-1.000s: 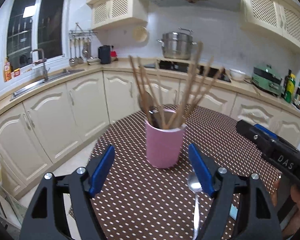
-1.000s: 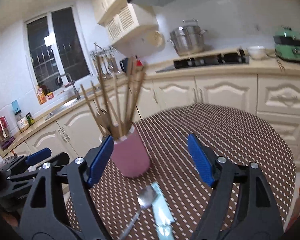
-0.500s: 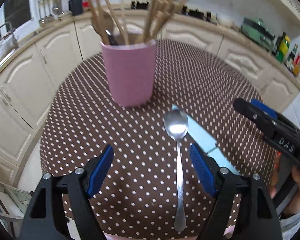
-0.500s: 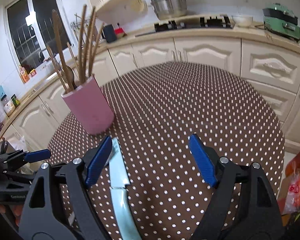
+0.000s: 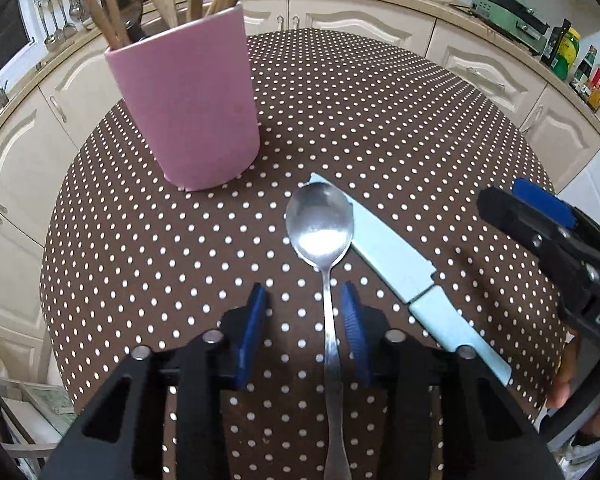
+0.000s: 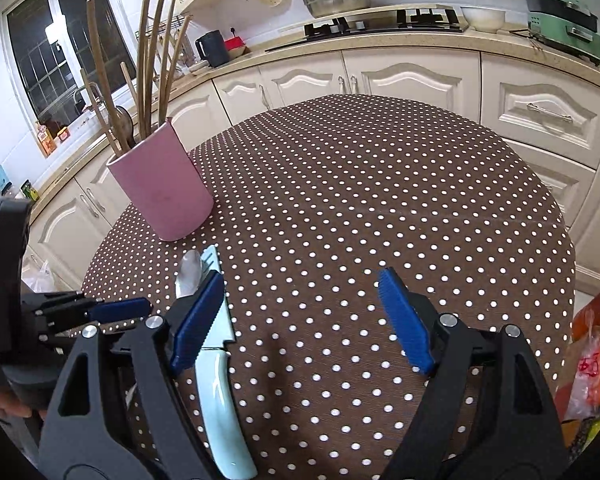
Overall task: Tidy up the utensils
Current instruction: 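Grasp the metal spoon handle with the left tool while the right tool grasps the light-blue knife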
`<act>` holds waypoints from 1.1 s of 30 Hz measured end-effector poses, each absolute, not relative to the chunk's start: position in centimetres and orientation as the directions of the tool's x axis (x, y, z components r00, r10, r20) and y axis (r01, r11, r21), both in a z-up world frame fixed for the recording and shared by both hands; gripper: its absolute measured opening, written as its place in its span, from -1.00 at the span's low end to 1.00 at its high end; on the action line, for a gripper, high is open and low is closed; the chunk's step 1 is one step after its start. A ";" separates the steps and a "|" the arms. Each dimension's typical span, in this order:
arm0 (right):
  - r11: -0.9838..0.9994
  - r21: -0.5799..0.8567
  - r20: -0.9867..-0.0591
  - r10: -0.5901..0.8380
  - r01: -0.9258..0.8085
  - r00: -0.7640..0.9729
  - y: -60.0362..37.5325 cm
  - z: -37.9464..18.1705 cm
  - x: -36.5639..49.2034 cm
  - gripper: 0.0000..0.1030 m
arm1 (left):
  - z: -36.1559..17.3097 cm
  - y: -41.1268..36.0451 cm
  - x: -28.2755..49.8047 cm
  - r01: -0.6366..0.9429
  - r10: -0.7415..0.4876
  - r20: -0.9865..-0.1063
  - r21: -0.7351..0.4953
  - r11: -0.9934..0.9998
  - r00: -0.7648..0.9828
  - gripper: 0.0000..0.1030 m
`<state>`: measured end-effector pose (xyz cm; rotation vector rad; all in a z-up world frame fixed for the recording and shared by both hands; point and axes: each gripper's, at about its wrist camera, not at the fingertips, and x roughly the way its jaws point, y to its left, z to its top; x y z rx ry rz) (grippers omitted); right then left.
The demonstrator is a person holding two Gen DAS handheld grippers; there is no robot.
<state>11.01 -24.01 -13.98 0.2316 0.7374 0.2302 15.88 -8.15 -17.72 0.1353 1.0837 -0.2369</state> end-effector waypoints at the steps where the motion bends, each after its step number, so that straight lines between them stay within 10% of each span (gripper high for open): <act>1: 0.949 0.290 -0.636 0.289 -0.125 0.715 -24.2 -14.0 11.0 0.52 | -17.8 -8.3 16.2 0.253 -0.119 -0.887 -0.003 0.968 0.447 -0.44; 8: 0.947 0.293 -0.649 0.300 -0.134 0.699 -24.4 -14.0 11.3 0.52 | -18.0 -8.2 17.4 0.217 -0.108 -0.874 -0.002 0.976 0.475 -0.91; 33: 0.890 0.058 -0.926 0.218 -0.452 0.309 -13.3 -14.1 17.8 0.49 | -13.8 -0.7 13.0 0.135 -0.207 -0.798 -0.158 0.978 0.566 -0.94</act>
